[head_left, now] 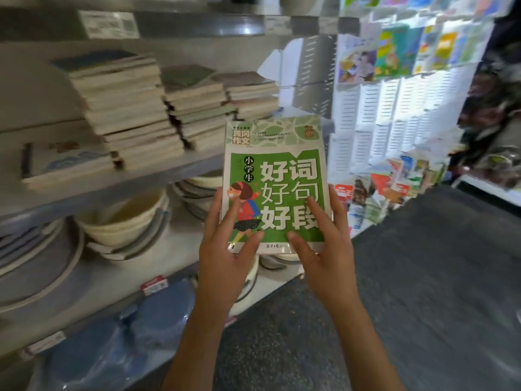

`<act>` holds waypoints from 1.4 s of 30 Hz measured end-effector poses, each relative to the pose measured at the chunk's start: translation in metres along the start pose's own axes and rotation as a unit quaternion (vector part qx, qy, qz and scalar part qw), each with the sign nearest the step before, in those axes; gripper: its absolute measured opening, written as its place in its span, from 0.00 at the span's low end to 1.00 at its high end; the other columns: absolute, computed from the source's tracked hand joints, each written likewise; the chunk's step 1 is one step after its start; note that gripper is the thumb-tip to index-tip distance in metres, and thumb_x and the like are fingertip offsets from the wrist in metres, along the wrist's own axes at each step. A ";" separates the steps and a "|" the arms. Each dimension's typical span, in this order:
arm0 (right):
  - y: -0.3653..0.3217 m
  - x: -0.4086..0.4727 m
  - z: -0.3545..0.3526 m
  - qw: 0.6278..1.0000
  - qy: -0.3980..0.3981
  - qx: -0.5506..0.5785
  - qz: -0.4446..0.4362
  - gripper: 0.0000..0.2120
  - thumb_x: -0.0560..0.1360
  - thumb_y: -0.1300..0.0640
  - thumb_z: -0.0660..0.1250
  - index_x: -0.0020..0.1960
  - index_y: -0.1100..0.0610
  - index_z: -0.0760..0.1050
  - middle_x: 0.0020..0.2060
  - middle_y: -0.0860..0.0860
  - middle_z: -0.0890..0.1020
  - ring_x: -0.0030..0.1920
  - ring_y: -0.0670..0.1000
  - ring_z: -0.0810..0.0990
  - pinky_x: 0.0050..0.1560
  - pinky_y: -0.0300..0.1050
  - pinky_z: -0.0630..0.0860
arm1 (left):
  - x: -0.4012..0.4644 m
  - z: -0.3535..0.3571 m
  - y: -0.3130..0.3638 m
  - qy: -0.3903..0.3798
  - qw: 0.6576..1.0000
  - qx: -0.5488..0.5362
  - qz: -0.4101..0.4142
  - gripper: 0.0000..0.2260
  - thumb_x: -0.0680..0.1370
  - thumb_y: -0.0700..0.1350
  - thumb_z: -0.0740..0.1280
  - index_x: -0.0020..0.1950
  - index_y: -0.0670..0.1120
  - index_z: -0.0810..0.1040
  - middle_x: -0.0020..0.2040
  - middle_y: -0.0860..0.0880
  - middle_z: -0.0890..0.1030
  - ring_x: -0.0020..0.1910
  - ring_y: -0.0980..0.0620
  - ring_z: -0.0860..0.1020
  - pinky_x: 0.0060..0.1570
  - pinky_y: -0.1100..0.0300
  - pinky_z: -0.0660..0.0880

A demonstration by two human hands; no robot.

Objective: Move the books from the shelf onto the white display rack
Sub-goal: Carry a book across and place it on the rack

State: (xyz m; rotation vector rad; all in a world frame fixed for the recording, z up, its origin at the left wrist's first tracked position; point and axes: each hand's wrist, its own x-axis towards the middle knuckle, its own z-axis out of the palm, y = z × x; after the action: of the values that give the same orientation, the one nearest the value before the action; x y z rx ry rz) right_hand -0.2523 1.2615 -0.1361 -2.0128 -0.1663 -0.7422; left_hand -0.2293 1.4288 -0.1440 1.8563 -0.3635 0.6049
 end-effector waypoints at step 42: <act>0.391 0.244 -0.382 0.902 0.311 -0.173 0.243 0.32 0.74 0.59 0.72 0.75 0.51 0.66 0.76 0.37 0.54 0.73 0.33 0.57 0.65 0.26 0.67 | 0.220 0.683 0.061 -0.357 0.907 -0.191 0.119 0.31 0.76 0.56 0.66 0.77 0.45 0.67 0.80 0.48 0.61 0.79 0.56 0.56 0.76 0.54 0.61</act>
State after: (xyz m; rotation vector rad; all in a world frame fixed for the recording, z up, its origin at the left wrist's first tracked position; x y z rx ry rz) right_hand -0.0652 0.6935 -0.1487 -1.9079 0.8650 -1.0878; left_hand 0.0785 0.7778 -0.1589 1.5985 -1.1214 -0.0286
